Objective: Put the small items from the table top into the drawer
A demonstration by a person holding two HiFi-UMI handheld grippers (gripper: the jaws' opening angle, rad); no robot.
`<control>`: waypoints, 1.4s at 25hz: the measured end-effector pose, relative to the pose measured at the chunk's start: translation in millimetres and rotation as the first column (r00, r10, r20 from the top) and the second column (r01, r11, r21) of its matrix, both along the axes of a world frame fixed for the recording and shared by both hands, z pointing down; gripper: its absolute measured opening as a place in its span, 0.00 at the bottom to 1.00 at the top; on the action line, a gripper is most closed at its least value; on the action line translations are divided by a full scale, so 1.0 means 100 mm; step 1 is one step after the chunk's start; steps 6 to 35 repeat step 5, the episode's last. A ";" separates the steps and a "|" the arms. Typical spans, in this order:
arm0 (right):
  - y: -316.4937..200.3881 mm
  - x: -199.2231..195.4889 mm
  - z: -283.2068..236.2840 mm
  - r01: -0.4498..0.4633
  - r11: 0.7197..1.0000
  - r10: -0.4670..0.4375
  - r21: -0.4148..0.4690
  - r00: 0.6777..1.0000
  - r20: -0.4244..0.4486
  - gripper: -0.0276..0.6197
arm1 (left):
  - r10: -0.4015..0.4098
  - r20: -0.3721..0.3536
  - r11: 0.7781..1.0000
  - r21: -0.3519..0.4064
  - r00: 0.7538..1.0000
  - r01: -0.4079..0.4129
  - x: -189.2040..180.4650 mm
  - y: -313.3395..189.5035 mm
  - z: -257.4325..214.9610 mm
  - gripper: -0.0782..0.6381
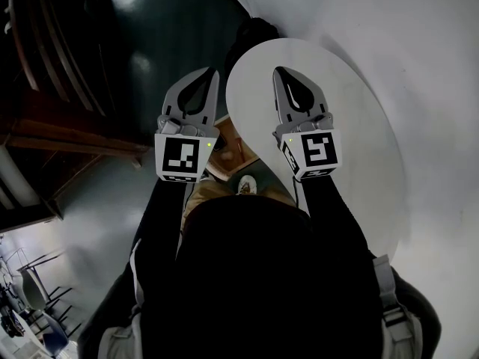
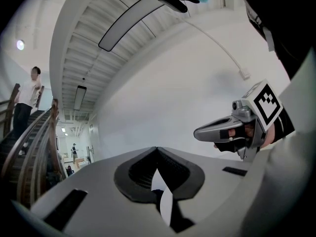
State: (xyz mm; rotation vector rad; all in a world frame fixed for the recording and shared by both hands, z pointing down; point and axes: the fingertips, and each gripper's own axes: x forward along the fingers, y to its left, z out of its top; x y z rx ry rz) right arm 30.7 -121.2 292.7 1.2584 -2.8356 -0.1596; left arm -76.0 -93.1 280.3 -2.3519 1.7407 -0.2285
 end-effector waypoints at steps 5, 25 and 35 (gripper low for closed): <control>0.01 0.00 0.02 -0.001 1.000 0.001 -0.006 1.000 0.002 0.08 | 0.001 0.024 1.000 0.001 1.000 -0.001 -0.01 0.01 0.02 0.13; 0.01 0.00 0.02 -0.001 1.000 0.001 -0.006 1.000 0.002 0.08 | 0.001 0.024 1.000 0.001 1.000 -0.001 -0.01 0.01 0.02 0.13; 0.01 0.00 0.02 -0.001 1.000 0.001 -0.006 1.000 0.002 0.08 | 0.001 0.024 1.000 0.001 1.000 -0.001 -0.01 0.01 0.02 0.13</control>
